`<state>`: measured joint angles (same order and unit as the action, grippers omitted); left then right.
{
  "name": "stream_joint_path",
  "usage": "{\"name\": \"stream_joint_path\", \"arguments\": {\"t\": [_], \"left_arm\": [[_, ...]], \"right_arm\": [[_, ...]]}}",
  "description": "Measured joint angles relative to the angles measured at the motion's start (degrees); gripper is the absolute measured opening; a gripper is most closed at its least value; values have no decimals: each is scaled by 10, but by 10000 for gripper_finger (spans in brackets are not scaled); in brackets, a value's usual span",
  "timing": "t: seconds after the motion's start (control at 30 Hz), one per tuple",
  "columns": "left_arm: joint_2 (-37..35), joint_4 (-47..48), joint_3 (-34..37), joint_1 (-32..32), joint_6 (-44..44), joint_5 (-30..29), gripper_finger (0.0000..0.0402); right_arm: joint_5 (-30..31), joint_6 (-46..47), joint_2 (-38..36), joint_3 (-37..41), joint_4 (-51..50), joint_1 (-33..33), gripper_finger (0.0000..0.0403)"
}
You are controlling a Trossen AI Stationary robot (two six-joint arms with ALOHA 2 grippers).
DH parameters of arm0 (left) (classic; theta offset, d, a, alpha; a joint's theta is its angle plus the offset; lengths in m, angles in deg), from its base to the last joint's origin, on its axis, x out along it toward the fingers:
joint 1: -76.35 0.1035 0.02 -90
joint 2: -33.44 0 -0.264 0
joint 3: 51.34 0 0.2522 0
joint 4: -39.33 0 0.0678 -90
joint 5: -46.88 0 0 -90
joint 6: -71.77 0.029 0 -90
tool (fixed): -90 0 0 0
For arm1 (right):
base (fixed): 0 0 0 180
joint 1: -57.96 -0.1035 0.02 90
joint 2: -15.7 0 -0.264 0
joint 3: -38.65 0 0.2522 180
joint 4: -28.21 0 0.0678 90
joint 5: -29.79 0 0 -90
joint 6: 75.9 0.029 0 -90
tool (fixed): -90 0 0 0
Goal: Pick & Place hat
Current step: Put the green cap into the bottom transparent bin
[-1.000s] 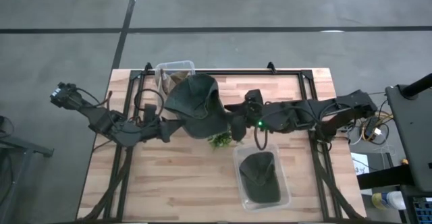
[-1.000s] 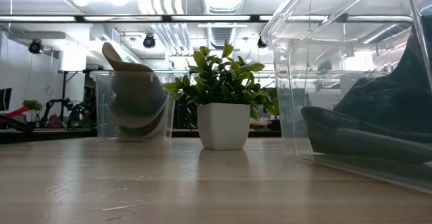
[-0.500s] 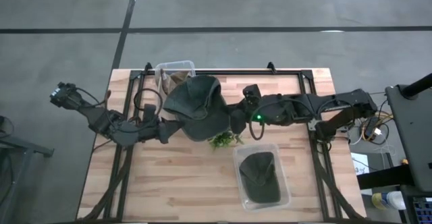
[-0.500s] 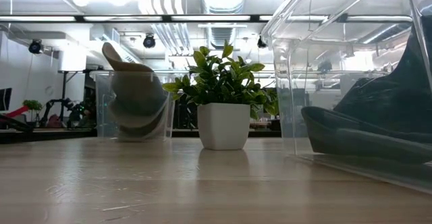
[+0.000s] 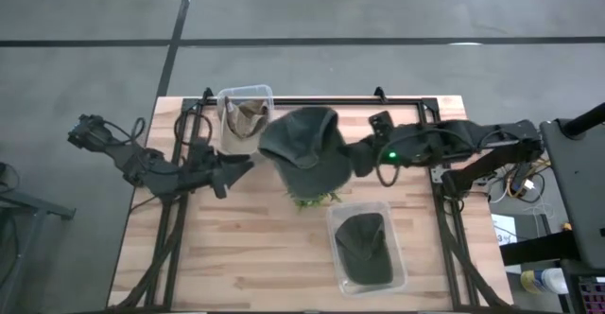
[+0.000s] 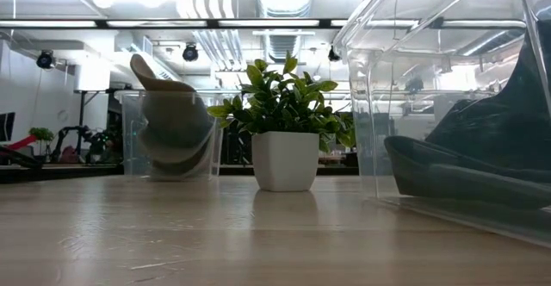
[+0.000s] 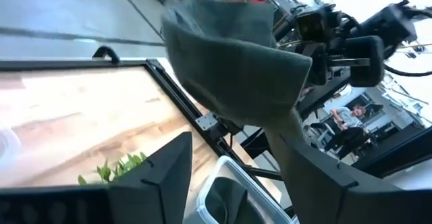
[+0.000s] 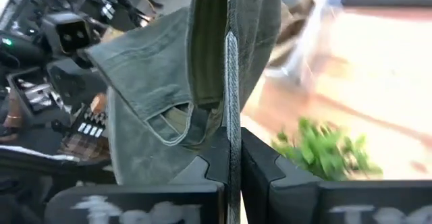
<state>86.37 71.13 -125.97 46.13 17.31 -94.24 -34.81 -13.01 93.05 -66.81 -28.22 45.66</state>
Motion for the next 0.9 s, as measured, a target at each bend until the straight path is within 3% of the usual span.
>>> {"name": "stream_joint_path", "arguments": {"t": [0.27, 0.47, 0.9], "left_arm": [[-31, 0, 0, 0, 52, 1, 211], [-54, 0, 0, 1, 83, -10, 211], [-83, 0, 0, 1, 98, -30, 211]], "right_arm": [[-54, 152, -68, 0, -200, -62, 12], [-98, 294, -86, 0, -337, -148, 12], [-135, 489, 5, 0, -374, -269, 12]]}}
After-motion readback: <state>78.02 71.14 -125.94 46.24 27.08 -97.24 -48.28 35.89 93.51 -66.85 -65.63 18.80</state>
